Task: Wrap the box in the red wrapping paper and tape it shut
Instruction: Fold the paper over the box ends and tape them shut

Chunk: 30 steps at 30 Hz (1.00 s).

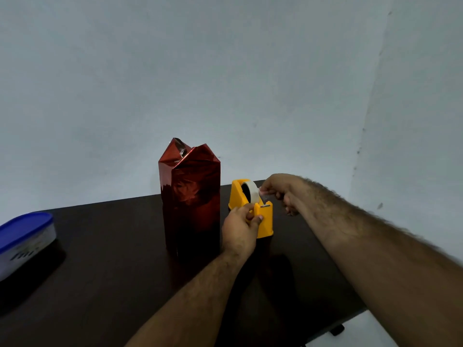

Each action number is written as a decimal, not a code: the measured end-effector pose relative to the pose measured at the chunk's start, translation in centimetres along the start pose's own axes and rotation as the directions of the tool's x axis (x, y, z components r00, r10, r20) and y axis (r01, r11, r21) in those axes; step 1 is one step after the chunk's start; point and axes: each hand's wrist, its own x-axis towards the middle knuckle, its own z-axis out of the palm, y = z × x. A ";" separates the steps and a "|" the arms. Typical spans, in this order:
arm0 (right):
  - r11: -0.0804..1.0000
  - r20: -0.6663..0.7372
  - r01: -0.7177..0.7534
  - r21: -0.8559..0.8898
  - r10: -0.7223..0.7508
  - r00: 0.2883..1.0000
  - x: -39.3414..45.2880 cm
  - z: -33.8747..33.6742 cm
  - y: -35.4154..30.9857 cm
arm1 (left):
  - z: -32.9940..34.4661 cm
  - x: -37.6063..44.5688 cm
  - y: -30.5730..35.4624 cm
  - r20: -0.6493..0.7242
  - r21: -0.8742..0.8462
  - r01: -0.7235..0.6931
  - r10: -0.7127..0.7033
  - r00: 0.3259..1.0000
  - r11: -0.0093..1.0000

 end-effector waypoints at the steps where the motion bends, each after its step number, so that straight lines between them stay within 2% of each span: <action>1: 1.000 -0.007 -0.010 0.006 0.010 1.000 -0.3 -0.1 0.2 | 0.0 -0.1 0.1 0.004 0.019 -0.006 0.006 1.000 1.000; 6: 0.994 -0.055 -0.075 0.082 0.080 0.995 -1.3 -0.3 2.0 | -0.1 0.3 0.1 0.012 0.084 -0.007 0.006 1.000 0.996; 11: 0.985 -0.084 -0.098 0.141 0.111 0.990 -1.7 0.9 4.7 | 0.0 0.4 0.1 0.012 0.076 0.004 -0.005 1.000 0.997; 16: 0.941 -0.168 -0.040 0.336 0.101 0.981 -1.4 2.6 6.0 | 0.0 0.2 -0.1 0.002 0.087 0.005 -0.005 1.000 0.996; 18: 0.944 -0.202 -0.029 0.328 0.100 0.974 -1.1 2.9 6.2 | 0.0 0.3 -0.2 -0.002 0.094 -0.003 0.003 1.000 0.996; 21: 0.975 -0.242 -0.017 0.222 0.072 0.968 -0.4 2.7 5.7 | 0.0 0.4 -0.2 0.001 0.094 0.001 -0.001 1.000 0.996; 24: 1.000 -0.236 -0.017 -0.025 0.011 0.972 -0.2 2.2 4.4 | -0.1 0.3 -0.2 0.013 0.098 0.006 -0.007 1.000 0.995; 26: 0.979 -0.193 -0.021 -0.204 -0.019 0.981 -0.9 1.9 3.3 | -0.1 0.2 0.0 0.018 0.099 0.008 -0.010 1.000 0.995; 30: 0.933 -0.151 0.023 -0.358 -0.083 0.985 -2.1 2.1 1.8 | -0.3 0.0 0.5 0.025 0.114 0.019 -0.023 0.999 0.993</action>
